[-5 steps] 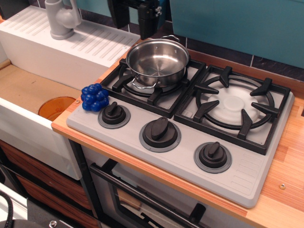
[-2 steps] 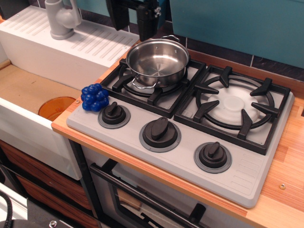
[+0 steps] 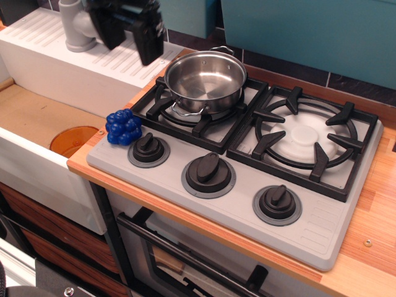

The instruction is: Put pan on stove and put blueberry in pan

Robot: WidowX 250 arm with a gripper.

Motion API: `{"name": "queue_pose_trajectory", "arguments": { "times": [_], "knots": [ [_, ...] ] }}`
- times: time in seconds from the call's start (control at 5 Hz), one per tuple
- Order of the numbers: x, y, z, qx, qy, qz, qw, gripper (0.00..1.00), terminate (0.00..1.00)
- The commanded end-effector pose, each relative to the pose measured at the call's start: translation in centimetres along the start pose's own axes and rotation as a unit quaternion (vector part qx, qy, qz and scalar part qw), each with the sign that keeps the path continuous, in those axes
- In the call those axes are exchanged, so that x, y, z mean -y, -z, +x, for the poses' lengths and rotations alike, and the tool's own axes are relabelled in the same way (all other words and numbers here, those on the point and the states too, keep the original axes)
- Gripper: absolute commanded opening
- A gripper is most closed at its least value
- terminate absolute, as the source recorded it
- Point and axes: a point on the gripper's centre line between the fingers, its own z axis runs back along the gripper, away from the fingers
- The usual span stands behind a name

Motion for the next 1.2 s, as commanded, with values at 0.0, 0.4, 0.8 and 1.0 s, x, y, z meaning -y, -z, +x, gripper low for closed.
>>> {"name": "queue_pose_trajectory", "arguments": {
  "times": [0.0, 0.4, 0.8, 1.0],
  "knots": [
    [0.3, 1.4, -1.0, 0.064, 0.005, 0.015, 0.9978, 1.0, 0.0],
    [-0.6, 3.9, -2.0, 0.1, 0.026, 0.013, 0.9946, 1.0, 0.0],
    [-2.3, 5.0, -2.5, 0.127, 0.033, 0.023, 0.991, 1.0, 0.0],
    [-2.8, 5.9, -2.4, 0.128, 0.03, 0.019, 0.9912, 1.0, 0.0]
  ]
}}
